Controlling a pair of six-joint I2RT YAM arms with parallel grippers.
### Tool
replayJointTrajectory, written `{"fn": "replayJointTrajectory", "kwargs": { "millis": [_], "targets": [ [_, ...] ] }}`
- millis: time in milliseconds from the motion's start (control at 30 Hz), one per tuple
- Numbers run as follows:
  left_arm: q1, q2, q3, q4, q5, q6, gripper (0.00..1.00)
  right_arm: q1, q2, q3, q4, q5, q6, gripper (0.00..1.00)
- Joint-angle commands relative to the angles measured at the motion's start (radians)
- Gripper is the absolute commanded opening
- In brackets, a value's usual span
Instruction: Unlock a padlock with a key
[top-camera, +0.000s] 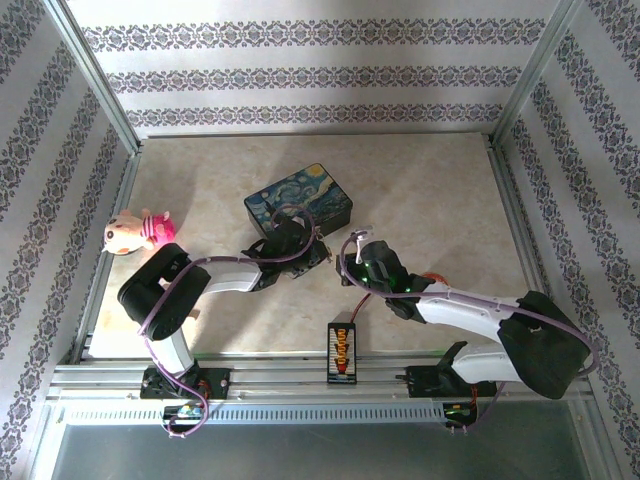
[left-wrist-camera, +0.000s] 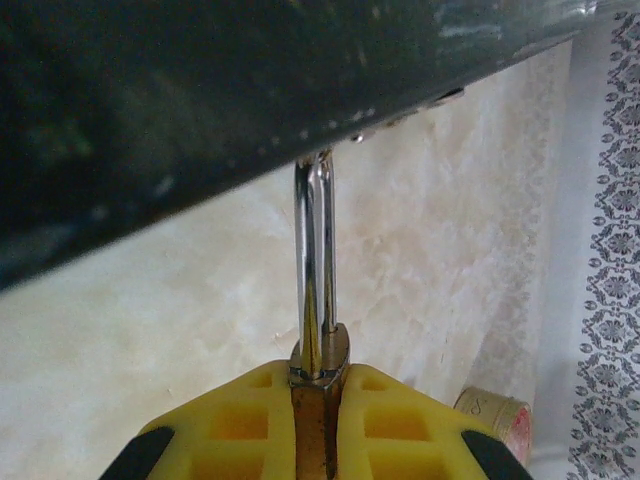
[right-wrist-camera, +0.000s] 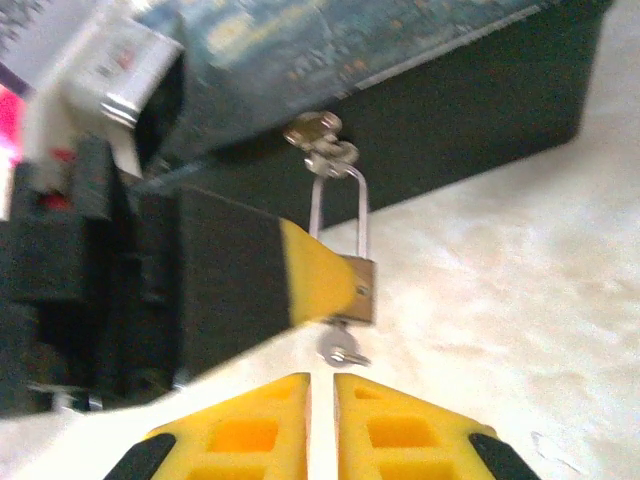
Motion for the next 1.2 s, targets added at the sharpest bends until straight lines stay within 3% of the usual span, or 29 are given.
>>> {"fn": "replayJointTrajectory", "kwargs": {
  "millis": [0, 400, 567, 1167],
  "targets": [
    [0.002, 0.007, 0.019, -0.097, 0.097, -0.047, 0.00, 0.022, -0.008, 0.047, -0.151, 0.042, -0.094, 0.13],
    [0.017, 0.023, 0.015, -0.108, 0.155, -0.093, 0.00, 0.055, 0.128, 0.174, -0.216, -0.006, -0.188, 0.13],
    [0.020, 0.017, 0.017, -0.123, 0.159, -0.086, 0.00, 0.055, 0.168, 0.201, -0.226, 0.019, -0.200, 0.20],
    [0.022, 0.027, 0.029, -0.132, 0.189, -0.077, 0.00, 0.052, 0.279, 0.273, -0.244, 0.103, -0.295, 0.23]
  ]
}}
